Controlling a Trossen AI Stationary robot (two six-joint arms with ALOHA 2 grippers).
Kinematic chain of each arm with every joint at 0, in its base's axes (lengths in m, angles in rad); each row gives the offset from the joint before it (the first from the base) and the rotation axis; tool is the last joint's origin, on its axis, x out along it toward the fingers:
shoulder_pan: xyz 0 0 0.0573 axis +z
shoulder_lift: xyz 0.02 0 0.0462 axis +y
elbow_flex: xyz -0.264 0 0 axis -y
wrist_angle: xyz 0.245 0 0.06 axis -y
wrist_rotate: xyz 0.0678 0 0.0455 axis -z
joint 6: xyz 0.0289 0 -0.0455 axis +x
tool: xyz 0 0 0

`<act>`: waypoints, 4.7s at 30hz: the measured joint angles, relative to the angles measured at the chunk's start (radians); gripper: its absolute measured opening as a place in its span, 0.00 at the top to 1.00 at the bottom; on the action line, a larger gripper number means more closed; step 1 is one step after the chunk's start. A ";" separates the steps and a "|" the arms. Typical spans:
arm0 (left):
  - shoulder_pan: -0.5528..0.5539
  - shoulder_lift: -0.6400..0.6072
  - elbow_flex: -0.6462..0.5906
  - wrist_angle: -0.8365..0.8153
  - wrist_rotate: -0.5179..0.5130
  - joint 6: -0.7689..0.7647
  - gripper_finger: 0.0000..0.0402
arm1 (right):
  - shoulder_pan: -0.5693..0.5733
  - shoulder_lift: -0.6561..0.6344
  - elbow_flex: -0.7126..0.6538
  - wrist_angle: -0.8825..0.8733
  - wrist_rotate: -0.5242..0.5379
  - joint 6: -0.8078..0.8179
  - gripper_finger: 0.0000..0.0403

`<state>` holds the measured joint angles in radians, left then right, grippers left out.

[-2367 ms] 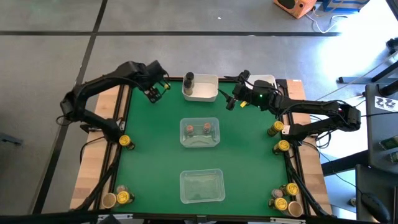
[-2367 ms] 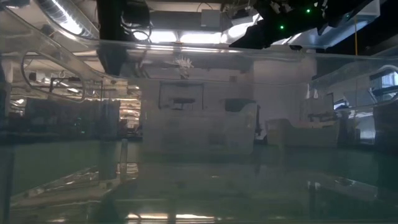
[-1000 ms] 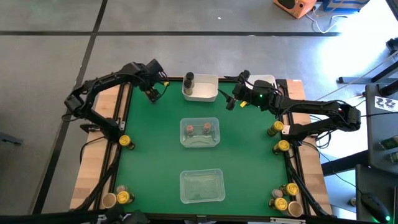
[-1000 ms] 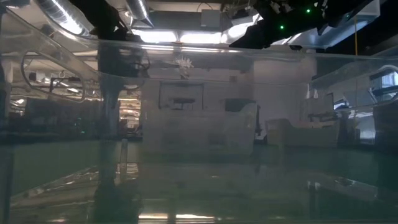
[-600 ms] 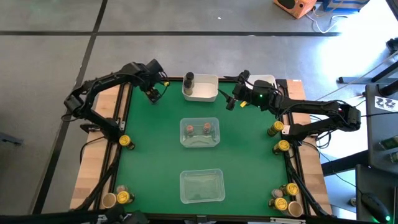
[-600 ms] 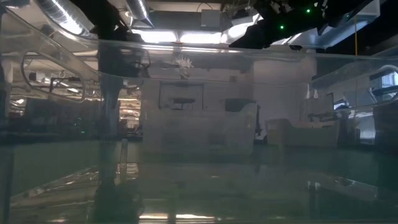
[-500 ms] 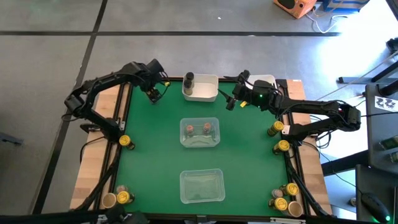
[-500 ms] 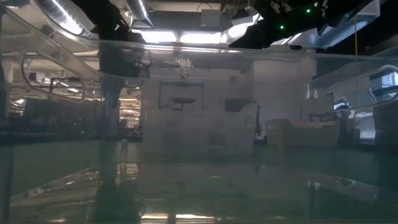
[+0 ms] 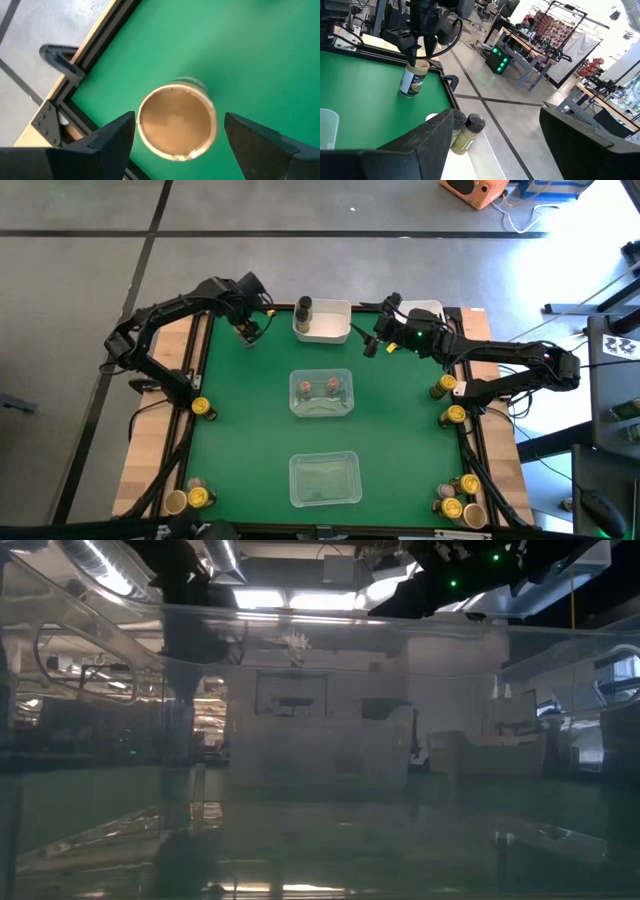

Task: Sort spices by type
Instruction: Put the top left brown seasoning bottle into the top right white bin

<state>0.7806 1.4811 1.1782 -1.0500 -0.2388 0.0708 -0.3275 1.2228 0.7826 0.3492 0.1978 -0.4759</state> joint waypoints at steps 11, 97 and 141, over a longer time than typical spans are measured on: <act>0.000 -0.002 0.002 -0.027 -0.009 0.034 0.13 | 0.000 0.000 0.000 0.001 0.000 0.000 0.26; -0.289 0.037 -0.127 0.403 0.154 -0.121 0.48 | 0.000 0.000 0.000 0.044 -0.034 0.034 0.26; -0.328 0.258 -0.119 0.603 0.162 0.201 0.44 | 0.000 0.025 0.000 0.048 -0.034 0.026 0.26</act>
<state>0.4526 1.7393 1.0592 -0.4467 -0.0763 0.2722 -0.3275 1.2480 0.7830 0.3968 0.1635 -0.4496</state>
